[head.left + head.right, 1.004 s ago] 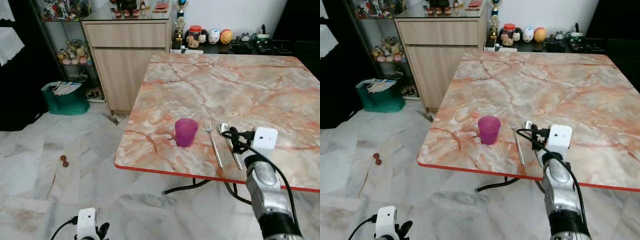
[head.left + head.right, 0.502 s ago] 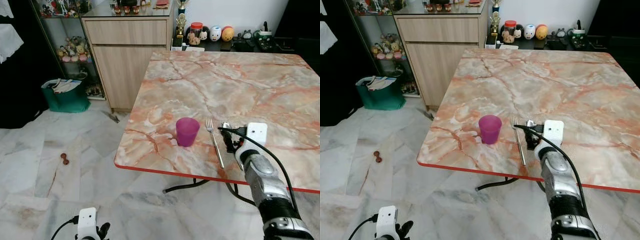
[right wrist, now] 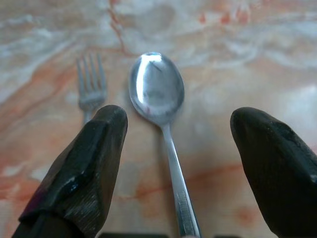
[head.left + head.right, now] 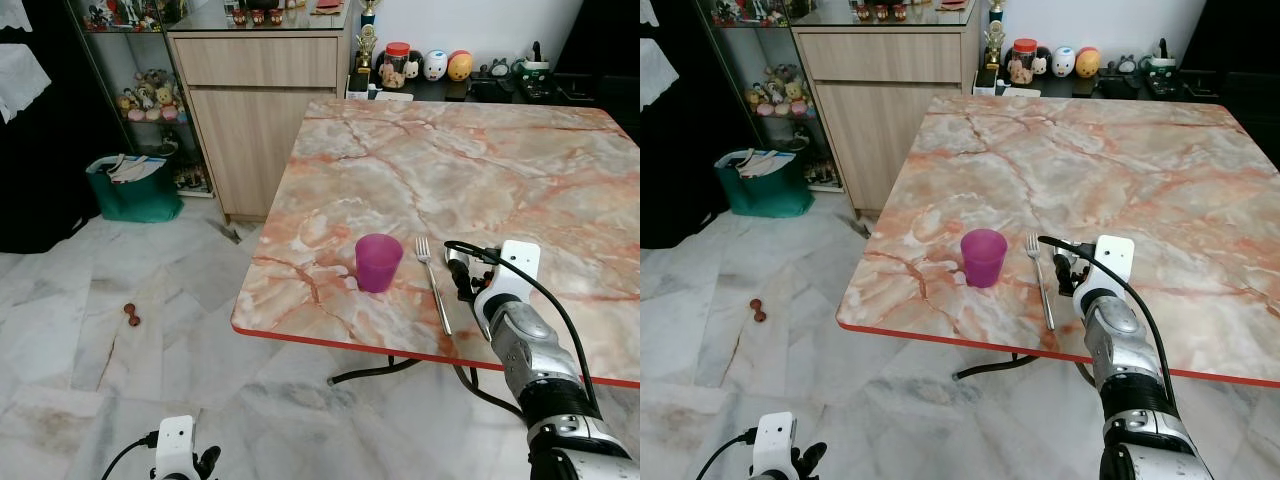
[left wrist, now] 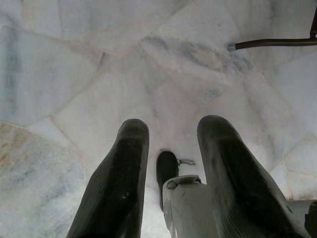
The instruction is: Setting the table
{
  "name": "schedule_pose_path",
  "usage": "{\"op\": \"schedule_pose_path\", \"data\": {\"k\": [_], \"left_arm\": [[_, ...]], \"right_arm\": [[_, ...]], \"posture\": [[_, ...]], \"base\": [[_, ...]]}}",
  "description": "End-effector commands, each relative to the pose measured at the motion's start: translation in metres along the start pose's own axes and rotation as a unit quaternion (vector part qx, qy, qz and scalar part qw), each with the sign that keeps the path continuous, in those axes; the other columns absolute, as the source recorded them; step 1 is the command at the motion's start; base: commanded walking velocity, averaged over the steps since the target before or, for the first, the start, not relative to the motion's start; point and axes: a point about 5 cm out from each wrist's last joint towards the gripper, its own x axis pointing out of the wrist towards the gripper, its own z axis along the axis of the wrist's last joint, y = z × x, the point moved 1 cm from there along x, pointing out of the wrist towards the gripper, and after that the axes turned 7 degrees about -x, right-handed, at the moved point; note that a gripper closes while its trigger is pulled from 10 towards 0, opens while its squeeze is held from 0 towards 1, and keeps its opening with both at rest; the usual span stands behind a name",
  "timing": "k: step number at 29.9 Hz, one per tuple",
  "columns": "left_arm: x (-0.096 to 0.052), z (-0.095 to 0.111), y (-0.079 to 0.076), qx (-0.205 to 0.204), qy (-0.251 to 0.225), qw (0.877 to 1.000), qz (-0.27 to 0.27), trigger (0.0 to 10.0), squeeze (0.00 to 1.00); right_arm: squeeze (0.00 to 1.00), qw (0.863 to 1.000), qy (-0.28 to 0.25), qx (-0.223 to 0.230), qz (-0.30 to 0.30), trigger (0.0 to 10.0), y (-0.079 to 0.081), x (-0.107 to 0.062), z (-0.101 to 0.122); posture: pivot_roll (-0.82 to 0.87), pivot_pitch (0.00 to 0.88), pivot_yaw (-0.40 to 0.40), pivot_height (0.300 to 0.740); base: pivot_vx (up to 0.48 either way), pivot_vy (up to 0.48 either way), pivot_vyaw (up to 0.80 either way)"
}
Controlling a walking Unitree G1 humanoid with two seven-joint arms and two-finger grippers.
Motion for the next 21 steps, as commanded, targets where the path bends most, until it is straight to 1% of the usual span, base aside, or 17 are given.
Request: {"op": "schedule_pose_path", "data": {"k": [1, 3, 7, 8, 9, 10, 12, 13, 14, 15, 16, 17, 18, 21], "left_arm": [[-0.001, -0.002, 0.003, 0.007, 0.005, 1.000, 0.004, 10.0, 0.00], [-0.001, -0.002, 0.002, 0.008, 0.005, 1.000, 0.004, 10.0, 0.00], [-0.001, -0.002, 0.001, 0.008, 0.005, 1.000, 0.003, 10.0, 0.00], [0.000, -0.002, 0.001, 0.008, 0.004, 1.000, 0.003, 10.0, 0.00], [0.000, -0.002, 0.000, 0.008, 0.003, 1.000, 0.002, 10.0, 0.00], [0.000, -0.001, 0.000, 0.008, 0.003, 1.000, 0.002, 10.0, 0.00], [0.000, -0.001, 0.000, 0.008, 0.002, 1.000, 0.001, 10.0, 0.00], [0.000, -0.001, 0.000, 0.008, 0.002, 1.000, 0.001, 10.0, 0.00], [0.000, 0.000, 0.000, 0.008, 0.001, 1.000, 0.001, 10.0, 0.00], [0.000, 0.000, 0.000, 0.008, 0.000, 1.000, 0.001, 10.0, 0.00], [0.000, 0.001, 0.000, 0.008, 0.000, 1.000, 0.001, 10.0, 0.00], [0.000, 0.001, 0.000, 0.008, 0.000, 1.000, 0.000, 10.0, 0.00], [0.000, 0.001, 0.000, 0.008, 0.000, 1.000, 0.001, 10.0, 0.00], [0.000, 0.001, 0.000, 0.008, -0.001, 1.000, 0.000, 10.0, 0.00]], "right_arm": [[0.00, 1.000, 0.000, 0.006, -0.005, 10.0, -0.001, 0.002, 0.006], [0.00, 1.000, 0.013, 0.004, 0.002, 10.0, 0.001, 0.003, 0.003], [0.00, 1.000, 0.022, 0.008, 0.009, 10.0, 0.004, 0.004, -0.001], [0.00, 1.000, 0.025, 0.009, 0.010, 9.1, 0.005, 0.005, -0.003], [0.00, 1.000, 0.027, 0.010, 0.010, 9.1, 0.005, 0.005, -0.003], [0.00, 0.999, 0.028, 0.011, 0.010, 5.6, 0.005, 0.005, -0.004], [0.00, 0.999, 0.031, 0.014, 0.009, 1.3, 0.006, 0.005, -0.005], [0.00, 0.999, 0.034, 0.014, 0.008, 0.0, 0.007, 0.006, -0.006], [0.00, 0.999, 0.038, 0.013, 0.009, 0.2, 0.007, 0.006, -0.007], [0.00, 0.999, 0.043, 0.011, 0.010, 5.8, 0.009, 0.006, -0.009], [0.00, 0.999, 0.045, 0.010, 0.011, 5.8, 0.009, 0.006, -0.010], [0.00, 0.999, 0.047, 0.009, 0.011, 8.2, 0.009, 0.006, -0.010], [0.00, 0.999, 0.049, 0.009, 0.011, 10.0, 0.010, 0.006, -0.012], [0.00, 0.999, 0.052, 0.009, 0.012, 10.0, 0.011, 0.007, -0.013]], "posture": [[-0.06, 0.000, 0.041, 0.740], [-0.07, 0.000, 0.040, 0.740], [-0.06, 0.000, 0.039, 0.740], [-0.06, 0.000, 0.039, 0.740], [-0.06, 0.000, 0.038, 0.740], [-0.06, 0.000, 0.039, 0.740], [-0.06, 0.000, 0.039, 0.740], [-0.06, 0.000, 0.039, 0.740], [-0.06, 0.000, 0.039, 0.740], [-0.06, 0.000, 0.039, 0.740], [-0.06, 0.000, 0.039, 0.740], [-0.06, 0.000, 0.039, 0.740], [-0.06, 0.000, 0.038, 0.740], [-0.06, 0.000, 0.038, 0.740]], "base": [[0.000, 0.000, 0.00], [0.000, 0.000, 0.00], [0.000, 0.000, 0.00], [0.000, 0.000, 0.00], [0.000, 0.000, 0.00], [0.000, 0.000, 0.00], [0.000, 0.000, 0.00], [0.000, 0.000, 0.00], [0.000, 0.000, 0.00], [0.000, 0.000, 0.00], [0.000, 0.000, 0.00], [0.000, 0.000, 0.00], [0.000, 0.000, 0.00], [0.000, 0.000, 0.00]]}}
